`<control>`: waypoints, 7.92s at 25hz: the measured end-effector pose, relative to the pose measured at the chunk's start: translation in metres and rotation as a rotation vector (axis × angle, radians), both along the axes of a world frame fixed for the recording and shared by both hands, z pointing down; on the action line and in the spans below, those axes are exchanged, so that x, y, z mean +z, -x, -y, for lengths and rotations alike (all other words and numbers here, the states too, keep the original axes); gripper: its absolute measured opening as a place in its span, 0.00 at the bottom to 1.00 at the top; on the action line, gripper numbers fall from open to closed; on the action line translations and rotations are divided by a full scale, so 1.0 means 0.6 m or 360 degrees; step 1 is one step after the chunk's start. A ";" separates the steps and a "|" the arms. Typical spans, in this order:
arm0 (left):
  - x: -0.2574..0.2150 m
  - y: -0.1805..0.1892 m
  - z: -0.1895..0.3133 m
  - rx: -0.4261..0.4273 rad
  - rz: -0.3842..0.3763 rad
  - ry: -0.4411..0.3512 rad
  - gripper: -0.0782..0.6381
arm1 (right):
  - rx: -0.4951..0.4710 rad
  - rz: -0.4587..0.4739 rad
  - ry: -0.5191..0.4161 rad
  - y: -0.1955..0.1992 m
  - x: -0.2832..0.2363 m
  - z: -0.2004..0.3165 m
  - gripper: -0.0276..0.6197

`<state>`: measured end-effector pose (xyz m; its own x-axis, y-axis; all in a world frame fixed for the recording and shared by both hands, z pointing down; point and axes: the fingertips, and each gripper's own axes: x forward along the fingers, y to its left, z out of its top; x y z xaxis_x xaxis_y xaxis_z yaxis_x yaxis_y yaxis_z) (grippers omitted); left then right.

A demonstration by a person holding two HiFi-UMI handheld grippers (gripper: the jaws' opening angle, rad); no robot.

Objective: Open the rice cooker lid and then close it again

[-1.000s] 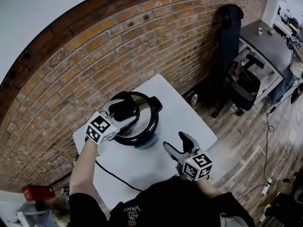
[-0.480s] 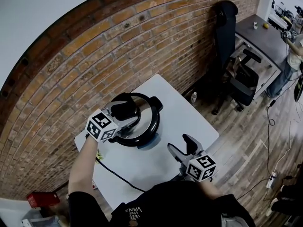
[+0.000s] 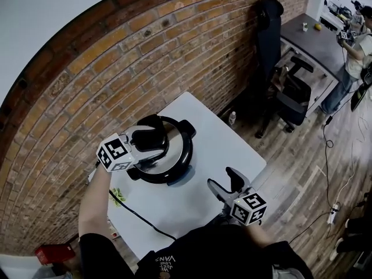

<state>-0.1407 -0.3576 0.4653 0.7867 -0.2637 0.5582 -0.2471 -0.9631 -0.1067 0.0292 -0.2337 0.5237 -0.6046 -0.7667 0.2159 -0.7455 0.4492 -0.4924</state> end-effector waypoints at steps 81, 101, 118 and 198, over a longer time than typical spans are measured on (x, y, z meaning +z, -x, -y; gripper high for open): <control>-0.011 0.414 -0.478 -0.1753 -0.1961 0.0134 0.49 | -0.0113 0.0029 -0.0139 0.166 -0.080 -0.219 0.57; -0.128 0.371 -0.320 -0.1554 -0.1747 -0.0109 0.49 | -0.0025 0.0037 -0.0102 0.097 -0.073 -0.157 0.57; -0.151 0.182 -0.040 -0.1126 -0.0967 -0.0085 0.49 | 0.0047 0.0031 -0.0040 -0.015 -0.048 -0.058 0.57; -0.004 -0.009 -0.007 0.0091 0.0008 -0.0045 0.50 | 0.0066 0.0049 0.0057 -0.047 0.000 -0.013 0.56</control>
